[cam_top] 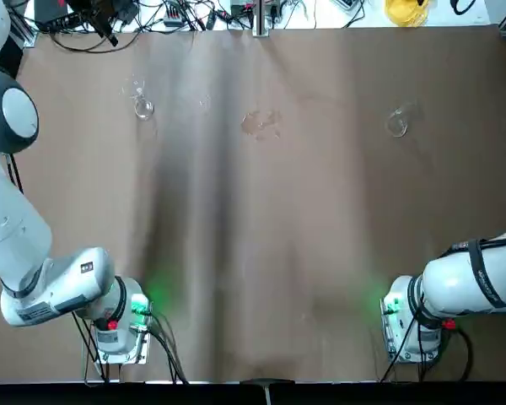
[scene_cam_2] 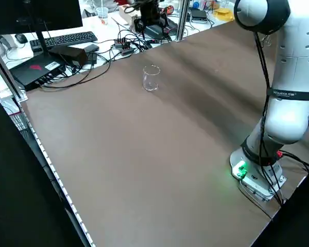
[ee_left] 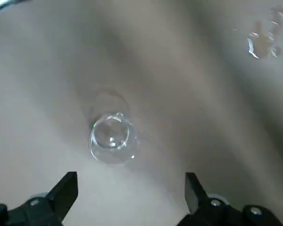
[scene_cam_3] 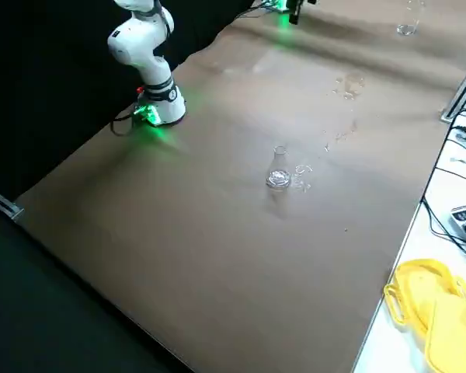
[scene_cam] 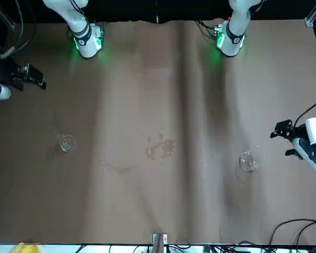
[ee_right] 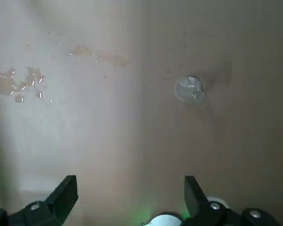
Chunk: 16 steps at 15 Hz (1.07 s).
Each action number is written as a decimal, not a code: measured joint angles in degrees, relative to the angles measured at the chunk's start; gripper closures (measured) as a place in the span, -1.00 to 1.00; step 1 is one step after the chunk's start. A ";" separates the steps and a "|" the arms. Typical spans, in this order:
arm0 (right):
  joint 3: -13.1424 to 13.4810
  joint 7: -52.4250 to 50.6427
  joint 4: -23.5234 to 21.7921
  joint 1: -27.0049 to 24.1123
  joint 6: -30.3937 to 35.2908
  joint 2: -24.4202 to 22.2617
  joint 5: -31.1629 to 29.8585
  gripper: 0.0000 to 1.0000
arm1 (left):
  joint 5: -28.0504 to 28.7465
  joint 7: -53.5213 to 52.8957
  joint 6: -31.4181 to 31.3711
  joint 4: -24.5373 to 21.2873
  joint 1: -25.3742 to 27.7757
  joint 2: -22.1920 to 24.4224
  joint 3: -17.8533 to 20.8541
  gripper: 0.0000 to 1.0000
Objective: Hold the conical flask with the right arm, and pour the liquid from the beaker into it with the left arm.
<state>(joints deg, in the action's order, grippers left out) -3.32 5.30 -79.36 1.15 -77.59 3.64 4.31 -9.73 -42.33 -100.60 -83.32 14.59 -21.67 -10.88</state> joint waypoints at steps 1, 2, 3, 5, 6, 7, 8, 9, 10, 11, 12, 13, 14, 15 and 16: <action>0.18 0.16 -1.65 -0.01 -0.34 -1.14 -0.04 -1.00 | 1.96 5.76 1.09 -0.01 -1.16 0.80 -0.02 -1.00; 0.32 0.24 -3.55 -0.02 -1.29 -2.10 -0.06 -1.00 | 3.68 11.30 2.69 -0.02 -2.20 1.66 -0.02 -1.00; 0.37 0.32 -5.82 -0.02 -2.71 -3.03 -0.06 -1.00 | 5.35 16.95 4.47 -0.02 -3.13 2.62 -0.03 -1.00; 0.33 0.39 -10.95 -0.02 -6.52 -5.28 -0.08 -1.00 | 7.22 28.59 7.92 -0.04 -4.77 4.80 -0.05 -1.00; 0.27 0.40 -13.07 0.00 -7.96 -6.44 -0.08 -1.00 | 7.50 34.05 9.48 -0.06 -5.48 5.92 -0.05 -1.00; 0.27 0.47 -14.55 0.00 -8.53 -7.38 -0.09 -1.00 | 7.60 38.92 10.58 -0.10 -6.06 7.01 -0.13 -1.00; 0.35 0.58 -15.45 -0.02 -8.57 -8.04 -0.09 -1.00 | 7.64 43.43 11.30 -0.25 -6.57 8.19 -0.30 -1.00; 0.43 0.60 -15.96 -0.04 -8.57 -8.46 -0.09 -1.00 | 7.71 47.19 11.91 -0.54 -6.94 9.35 -0.46 -1.00; 0.24 0.44 -16.16 0.26 -8.84 -8.76 -0.30 -1.00 | 7.76 52.17 13.65 -1.16 -7.14 11.85 -0.97 -1.00; 0.09 0.50 -16.16 0.65 -9.17 -8.82 -0.91 -1.00 | 7.76 53.50 14.55 -1.38 -7.14 13.18 -1.16 -1.00; 0.03 0.56 -16.16 0.90 -9.29 -8.86 -1.35 -1.00 | 7.77 54.43 15.30 -1.76 -7.14 14.68 -1.23 -1.00; 0.08 0.56 -16.16 0.93 -9.28 -8.89 -1.82 -1.00 | 7.83 55.20 15.63 -2.48 -7.13 16.37 -1.23 -1.00; 0.31 0.57 -16.16 0.81 -9.28 -8.92 -2.28 -1.00 | 8.30 55.73 15.67 -3.47 -7.13 18.16 -1.24 -1.00; 0.55 0.57 -16.16 0.36 -9.48 -8.95 -2.51 -1.00 | 9.44 55.91 15.65 -4.38 -7.13 19.69 -1.26 -1.00; 0.76 0.53 -16.16 -0.32 -10.16 -8.97 -2.75 -1.00 | 10.87 55.94 15.40 -5.08 -7.13 20.83 -1.27 -1.00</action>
<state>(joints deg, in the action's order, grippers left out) -2.56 5.83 -95.52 0.84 -87.74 -5.33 1.57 1.15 13.62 -85.20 -88.39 7.46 -0.84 -12.16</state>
